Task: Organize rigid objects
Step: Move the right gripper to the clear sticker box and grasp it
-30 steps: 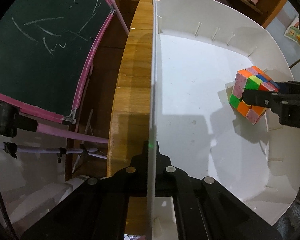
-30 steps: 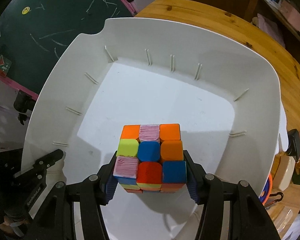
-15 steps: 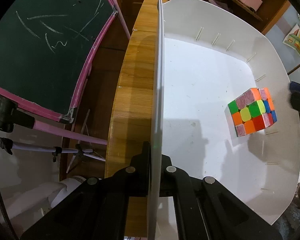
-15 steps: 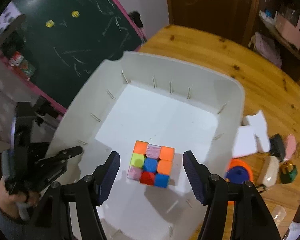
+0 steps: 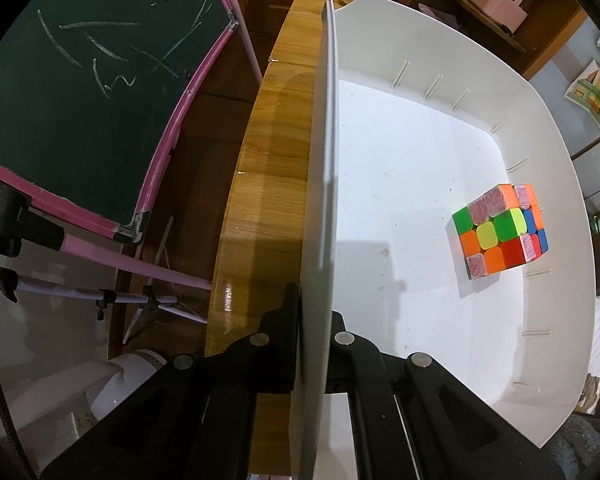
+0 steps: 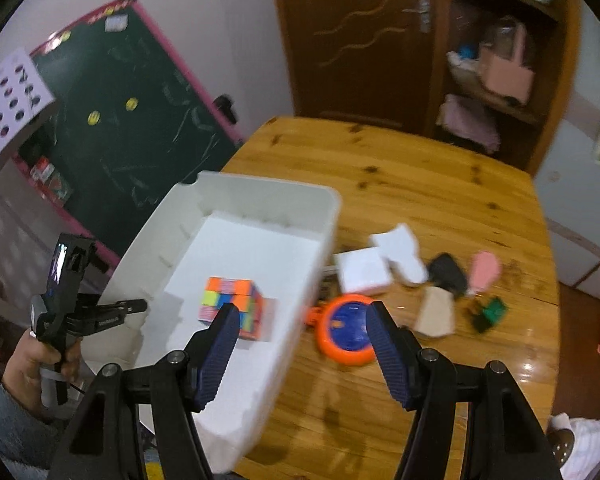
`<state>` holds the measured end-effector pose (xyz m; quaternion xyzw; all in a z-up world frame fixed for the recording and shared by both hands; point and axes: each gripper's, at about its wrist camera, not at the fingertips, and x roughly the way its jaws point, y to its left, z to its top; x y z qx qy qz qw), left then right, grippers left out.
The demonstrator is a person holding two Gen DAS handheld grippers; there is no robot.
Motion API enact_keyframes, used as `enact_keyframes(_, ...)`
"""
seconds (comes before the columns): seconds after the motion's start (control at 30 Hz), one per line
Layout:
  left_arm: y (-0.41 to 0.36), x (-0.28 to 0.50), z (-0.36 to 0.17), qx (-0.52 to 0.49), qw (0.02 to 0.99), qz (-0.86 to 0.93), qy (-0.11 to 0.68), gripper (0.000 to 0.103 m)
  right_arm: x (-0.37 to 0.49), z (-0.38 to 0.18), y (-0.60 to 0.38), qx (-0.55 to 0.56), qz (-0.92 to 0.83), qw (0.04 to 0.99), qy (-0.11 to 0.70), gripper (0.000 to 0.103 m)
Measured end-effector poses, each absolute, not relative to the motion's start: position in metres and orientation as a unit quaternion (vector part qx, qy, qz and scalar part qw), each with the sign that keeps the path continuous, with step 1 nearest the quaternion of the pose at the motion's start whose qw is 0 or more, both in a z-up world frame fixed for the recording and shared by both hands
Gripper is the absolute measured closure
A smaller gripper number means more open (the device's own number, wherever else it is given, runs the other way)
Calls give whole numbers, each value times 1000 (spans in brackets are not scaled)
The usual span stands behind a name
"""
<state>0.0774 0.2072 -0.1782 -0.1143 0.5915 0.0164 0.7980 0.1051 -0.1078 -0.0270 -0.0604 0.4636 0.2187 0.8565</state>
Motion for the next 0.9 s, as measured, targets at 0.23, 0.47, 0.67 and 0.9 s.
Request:
enact_keyframes(0.23, 207, 77, -179, -112, 799, 17, 591, 100, 92, -15, -172, -76, 169, 885, 427, 37)
enact_keyframes(0.47, 206, 77, -179, -115, 799, 19, 591, 100, 96, -27, -244, -38, 90, 898, 430, 37)
enact_keyframes(0.67, 205, 76, -179, -114, 799, 20, 590, 100, 98, -68, -285, -21, 47, 889, 455, 29)
enact_keyframes(0.9, 206, 76, -178, -112, 801, 22, 588, 100, 106, -133, -292, 13, 23, 854, 519, 29)
